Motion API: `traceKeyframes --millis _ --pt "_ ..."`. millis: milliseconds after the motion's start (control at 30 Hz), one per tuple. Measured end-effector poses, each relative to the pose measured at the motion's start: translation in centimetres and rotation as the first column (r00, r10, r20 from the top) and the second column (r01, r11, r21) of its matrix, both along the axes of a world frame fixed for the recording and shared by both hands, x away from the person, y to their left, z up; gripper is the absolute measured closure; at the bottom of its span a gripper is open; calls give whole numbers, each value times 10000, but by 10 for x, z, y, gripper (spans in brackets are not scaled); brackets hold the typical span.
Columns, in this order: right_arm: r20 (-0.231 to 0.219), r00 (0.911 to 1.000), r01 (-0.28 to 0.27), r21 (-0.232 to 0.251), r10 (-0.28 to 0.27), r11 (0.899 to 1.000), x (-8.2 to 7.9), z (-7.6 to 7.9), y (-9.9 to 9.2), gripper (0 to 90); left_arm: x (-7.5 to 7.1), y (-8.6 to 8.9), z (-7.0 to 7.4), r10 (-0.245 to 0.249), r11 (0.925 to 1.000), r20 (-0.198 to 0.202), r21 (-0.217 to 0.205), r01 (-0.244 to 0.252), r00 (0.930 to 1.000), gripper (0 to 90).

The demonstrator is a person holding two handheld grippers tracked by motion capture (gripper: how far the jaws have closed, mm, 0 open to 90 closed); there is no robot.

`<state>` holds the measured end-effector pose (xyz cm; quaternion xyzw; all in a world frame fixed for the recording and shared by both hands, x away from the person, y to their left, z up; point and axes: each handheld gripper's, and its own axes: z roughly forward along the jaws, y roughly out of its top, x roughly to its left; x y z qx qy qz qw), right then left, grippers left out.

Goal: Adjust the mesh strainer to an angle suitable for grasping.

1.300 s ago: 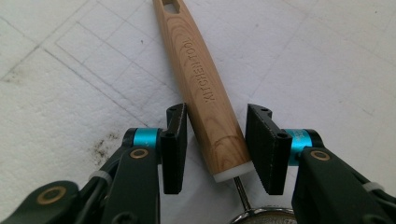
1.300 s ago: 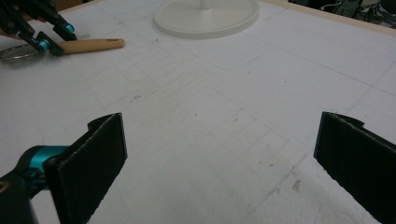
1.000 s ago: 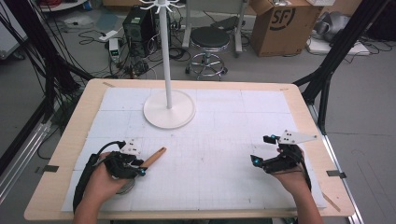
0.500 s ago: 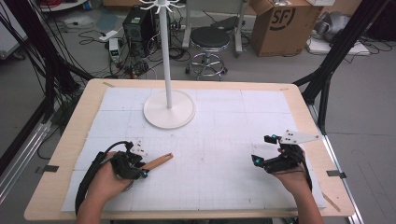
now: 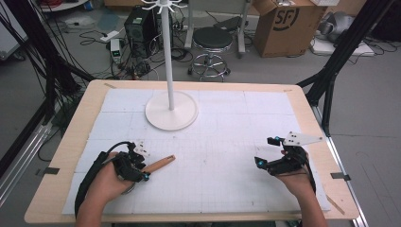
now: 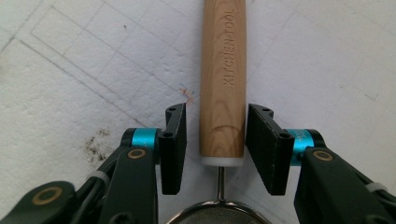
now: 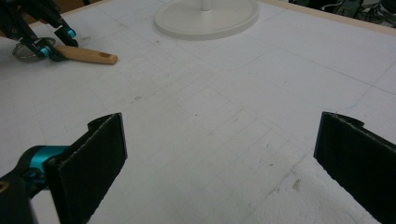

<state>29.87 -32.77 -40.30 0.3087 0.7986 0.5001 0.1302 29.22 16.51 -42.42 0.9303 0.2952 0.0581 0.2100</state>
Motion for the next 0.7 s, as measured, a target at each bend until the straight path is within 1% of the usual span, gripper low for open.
traceKeyframes --millis 33,67,133,167,200,267,333,433,567,600,700 --pt "12 10000 1 -25 -1 10000 0 0 0 13 1 -2 0 -23 9999 -24 112 23 10000 586" --pt "-35 10000 -16 -27 16 10000 0 0 0 13 3 -4 1 -92 9994 -134 328 97 9999 587" --pt "-50 10000 -21 -38 21 10000 0 0 1 13 6 -6 2 -119 9989 -342 448 134 9993 588" --pt "-25 10000 -17 -60 17 10000 1 -1 1 13 7 -7 2 -101 9989 -429 446 120 9990 590" --pt "-96 9999 -29 -65 28 10000 0 -1 2 13 8 -7 2 -46 9991 -483 429 67 9988 596" --pt "-83 10000 -29 -60 28 10000 0 -1 2 13 9 -6 2 -10 9993 -467 374 27 9989 626" --pt "-80 10000 -29 -54 28 10000 0 -1 2 13 9 -6 2 28 9995 -369 317 -16 9993 675" --pt "-63 10000 -28 -68 28 10000 0 -1 2 13 7 -4 2 -20 9997 -186 247 24 9998 683" --pt "-57 10000 -60 -150 59 9999 1 -1 4 13 4 0 0 21 9999 30 -154 -21 10000 685" --pt "-122 9999 -96 -132 94 9999 1 -1 4 13 3 1 1 16 9996 110 -279 -13 9999 686" --pt "-97 9999 -113 -145 112 9998 1 -1 4 13 1 3 5 -63 9977 446 -674 93 9990 686"
